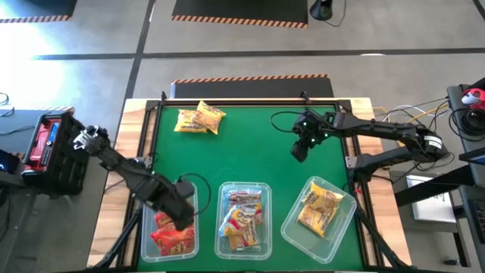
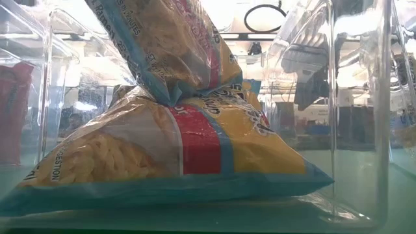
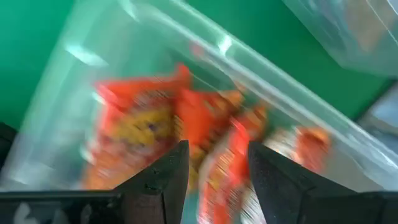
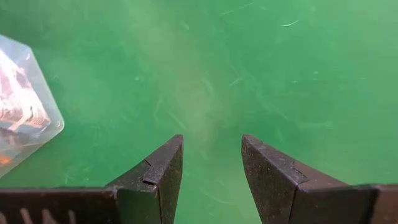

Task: Sort Maruchan noodles
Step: Put the yellow noodle pack into the right transparent bin

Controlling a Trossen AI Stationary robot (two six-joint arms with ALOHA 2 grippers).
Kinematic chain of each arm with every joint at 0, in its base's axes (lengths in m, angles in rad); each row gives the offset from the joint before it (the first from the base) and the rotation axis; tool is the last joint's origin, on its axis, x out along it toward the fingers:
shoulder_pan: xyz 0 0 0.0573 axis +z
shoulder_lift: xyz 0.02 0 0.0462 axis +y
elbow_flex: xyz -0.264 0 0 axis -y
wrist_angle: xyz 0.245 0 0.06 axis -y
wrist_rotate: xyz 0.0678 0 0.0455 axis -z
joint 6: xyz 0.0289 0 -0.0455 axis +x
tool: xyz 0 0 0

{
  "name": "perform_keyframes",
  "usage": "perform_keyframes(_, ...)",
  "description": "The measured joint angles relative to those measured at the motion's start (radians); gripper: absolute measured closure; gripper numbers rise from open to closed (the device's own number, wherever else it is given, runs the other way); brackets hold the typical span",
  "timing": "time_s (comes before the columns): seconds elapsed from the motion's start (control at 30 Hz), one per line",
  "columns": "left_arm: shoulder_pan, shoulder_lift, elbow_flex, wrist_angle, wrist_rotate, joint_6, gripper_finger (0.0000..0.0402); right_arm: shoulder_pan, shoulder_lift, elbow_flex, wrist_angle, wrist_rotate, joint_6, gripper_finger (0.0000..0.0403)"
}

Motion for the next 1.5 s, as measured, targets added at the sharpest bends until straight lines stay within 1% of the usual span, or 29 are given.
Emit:
perform_keyframes(0.07, 0.042, -0.005, 0.000, -0.031, -0.027, 0.048, 0.0255, -0.020, 0.000, 0.000, 0.000, 0.000, -0.006, 0.0250)
perform_keyframes(0.2, 0.143, -0.012, 0.000, -0.041, -0.082, 0.187, 0.0255, -0.062, 0.000, 0.000, 0.004, 0.001, -0.019, 0.0250)
perform_keyframes(0.37, 0.314, -0.015, 0.000, -0.041, -0.142, 0.390, 0.0255, -0.103, 0.000, 0.000, 0.005, 0.008, -0.053, 0.0250)
perform_keyframes(0.5, 0.489, -0.015, 0.000, -0.038, -0.224, 0.542, 0.0255, -0.122, 0.000, 0.000, 0.005, 0.098, -0.086, 0.0250)
perform_keyframes(0.6, 0.642, -0.015, 0.000, -0.019, -0.319, 0.631, 0.0255, -0.136, 0.000, 0.000, 0.007, 0.156, -0.121, 0.0250)
perform_keyframes(0.67, 0.753, -0.015, 0.000, 0.018, -0.387, 0.654, 0.0255, -0.146, 0.000, 0.000, 0.019, 0.180, -0.121, 0.0250)
perform_keyframes(0.77, 0.920, -0.012, -0.008, 0.130, -0.461, 0.650, 0.0255, -0.154, 0.000, 0.000, 0.049, 0.189, -0.104, 0.0250)
perform_keyframes(0.83, 1.017, -0.002, -0.014, 0.190, -0.487, 0.644, 0.0255, -0.154, 0.000, 0.000, 0.072, 0.189, -0.108, 0.0250)
perform_keyframes(0.93, 1.126, 0.026, -0.017, 0.229, -0.488, 0.608, 0.0255, -0.154, 0.000, 0.000, 0.087, 0.189, -0.112, 0.0250)
perform_keyframes(1.0, 1.167, 0.051, -0.018, 0.241, -0.489, 0.589, 0.0255, -0.154, 0.000, 0.000, 0.093, 0.190, -0.108, 0.0250)
perform_keyframes(1.1, 1.190, 0.104, -0.019, 0.249, -0.488, 0.582, 0.0255, -0.154, 0.000, 0.000, 0.106, 0.192, -0.105, 0.0250)
perform_keyframes(1.23, 1.195, 0.201, -0.020, 0.264, -0.488, 0.574, 0.0255, -0.154, 0.000, 0.000, 0.156, 0.192, -0.105, 0.0250)
perform_keyframes(1.33, 1.195, 0.266, -0.020, 0.265, -0.514, 0.574, 0.0255, -0.154, 0.000, 0.000, 0.192, 0.192, -0.098, 0.0250)
perform_keyframes(1.5, 1.198, 0.322, -0.020, 0.265, -0.531, 0.549, 0.0255, -0.153, 0.000, 0.000, 0.207, 0.192, -0.031, 0.0250)
